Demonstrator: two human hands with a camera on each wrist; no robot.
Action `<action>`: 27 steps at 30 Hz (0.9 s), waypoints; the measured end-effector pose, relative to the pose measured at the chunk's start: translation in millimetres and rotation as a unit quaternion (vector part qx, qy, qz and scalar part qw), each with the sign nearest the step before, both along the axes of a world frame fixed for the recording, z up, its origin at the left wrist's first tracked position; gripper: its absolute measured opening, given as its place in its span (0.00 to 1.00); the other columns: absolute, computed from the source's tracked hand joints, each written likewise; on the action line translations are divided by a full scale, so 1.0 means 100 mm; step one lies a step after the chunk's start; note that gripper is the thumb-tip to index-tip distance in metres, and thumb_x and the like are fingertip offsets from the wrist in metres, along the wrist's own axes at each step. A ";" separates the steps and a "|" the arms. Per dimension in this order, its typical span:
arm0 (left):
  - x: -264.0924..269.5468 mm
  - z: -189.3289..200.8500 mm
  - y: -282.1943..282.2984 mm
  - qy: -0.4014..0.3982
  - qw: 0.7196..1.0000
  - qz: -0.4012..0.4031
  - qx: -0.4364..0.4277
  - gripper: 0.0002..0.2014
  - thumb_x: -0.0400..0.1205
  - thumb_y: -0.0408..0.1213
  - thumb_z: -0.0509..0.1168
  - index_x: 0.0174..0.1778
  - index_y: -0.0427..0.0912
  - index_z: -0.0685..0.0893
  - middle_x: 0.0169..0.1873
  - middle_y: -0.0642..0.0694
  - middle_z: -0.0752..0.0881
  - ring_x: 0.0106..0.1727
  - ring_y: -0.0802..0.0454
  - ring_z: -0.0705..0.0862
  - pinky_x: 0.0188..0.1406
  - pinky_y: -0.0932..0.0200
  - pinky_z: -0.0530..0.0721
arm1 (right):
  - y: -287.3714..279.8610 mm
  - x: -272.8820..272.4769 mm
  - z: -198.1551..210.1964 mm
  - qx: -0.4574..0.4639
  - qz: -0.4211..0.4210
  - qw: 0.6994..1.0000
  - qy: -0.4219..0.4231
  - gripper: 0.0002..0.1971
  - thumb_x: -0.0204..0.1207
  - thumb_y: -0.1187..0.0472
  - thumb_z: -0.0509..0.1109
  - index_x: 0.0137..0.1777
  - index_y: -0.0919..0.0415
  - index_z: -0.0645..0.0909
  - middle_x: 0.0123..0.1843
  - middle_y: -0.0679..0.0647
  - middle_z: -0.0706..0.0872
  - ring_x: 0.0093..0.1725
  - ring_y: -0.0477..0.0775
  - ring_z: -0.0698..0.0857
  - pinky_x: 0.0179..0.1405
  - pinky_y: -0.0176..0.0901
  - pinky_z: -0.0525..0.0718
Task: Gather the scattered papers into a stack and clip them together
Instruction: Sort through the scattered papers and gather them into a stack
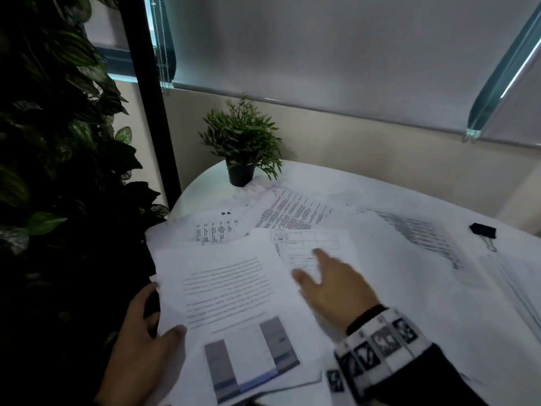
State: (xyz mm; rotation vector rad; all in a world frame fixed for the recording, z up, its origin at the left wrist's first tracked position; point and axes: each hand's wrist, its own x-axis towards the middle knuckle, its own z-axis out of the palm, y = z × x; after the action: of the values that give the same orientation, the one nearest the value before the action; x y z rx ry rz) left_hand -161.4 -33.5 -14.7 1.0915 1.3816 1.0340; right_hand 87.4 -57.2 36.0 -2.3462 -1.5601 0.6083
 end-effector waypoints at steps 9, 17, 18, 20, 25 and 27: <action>-0.05 -0.01 -0.01 0.074 0.993 -0.027 0.086 0.30 0.74 0.11 0.58 0.53 0.55 0.81 0.61 0.43 0.80 0.63 0.46 0.77 0.62 0.56 0.72 | 0.09 0.79 -0.32 0.004 -0.154 0.988 0.030 0.36 0.67 0.54 0.78 0.73 0.63 0.68 0.68 0.60 0.80 0.64 0.59 0.81 0.62 0.44 0.79; -0.10 -0.07 0.04 0.049 0.995 0.021 0.079 0.24 0.76 0.12 0.57 0.44 0.48 0.85 0.55 0.41 0.85 0.58 0.46 0.80 0.61 0.52 0.75 | -0.33 1.25 0.27 0.296 -0.266 0.916 0.056 0.14 0.70 0.61 0.76 0.53 0.66 0.87 0.45 0.62 0.89 0.49 0.60 0.87 0.54 0.52 0.82; -0.10 -0.07 0.04 0.052 0.995 0.019 0.083 0.24 0.76 0.13 0.57 0.42 0.49 0.85 0.55 0.41 0.85 0.60 0.46 0.80 0.62 0.53 0.74 | -0.37 1.27 0.33 0.303 -0.264 0.913 0.071 0.14 0.72 0.61 0.74 0.56 0.66 0.86 0.47 0.60 0.88 0.51 0.59 0.86 0.56 0.51 0.80; -0.09 -0.05 0.03 0.056 0.995 0.015 0.085 0.25 0.76 0.13 0.57 0.40 0.51 0.85 0.54 0.42 0.84 0.61 0.47 0.79 0.62 0.55 0.73 | -0.45 1.29 0.45 0.316 -0.250 0.911 0.089 0.14 0.76 0.63 0.71 0.60 0.66 0.84 0.50 0.58 0.87 0.52 0.57 0.84 0.59 0.49 0.77; -0.06 0.02 0.00 0.056 0.995 0.009 0.081 0.27 0.75 0.12 0.56 0.38 0.53 0.85 0.53 0.44 0.84 0.59 0.48 0.79 0.60 0.58 0.72 | -0.48 1.28 0.47 0.337 -0.228 0.885 0.224 0.13 0.77 0.63 0.70 0.61 0.62 0.84 0.51 0.57 0.88 0.54 0.60 0.84 0.64 0.55 0.78; -0.04 0.04 -0.02 0.055 0.995 0.003 0.084 0.26 0.75 0.11 0.55 0.42 0.50 0.86 0.52 0.44 0.84 0.58 0.49 0.79 0.60 0.58 0.72 | -0.42 1.22 0.39 0.335 -0.213 0.873 0.284 0.19 0.67 0.49 0.79 0.54 0.56 0.86 0.47 0.49 0.91 0.54 0.61 0.87 0.60 0.59 0.82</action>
State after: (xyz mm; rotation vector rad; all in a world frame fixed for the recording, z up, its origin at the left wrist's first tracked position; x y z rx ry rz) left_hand -165.1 -35.5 -10.9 1.2837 1.4053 1.1250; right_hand 209.1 -98.7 75.3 -1.6735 -0.7709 0.4769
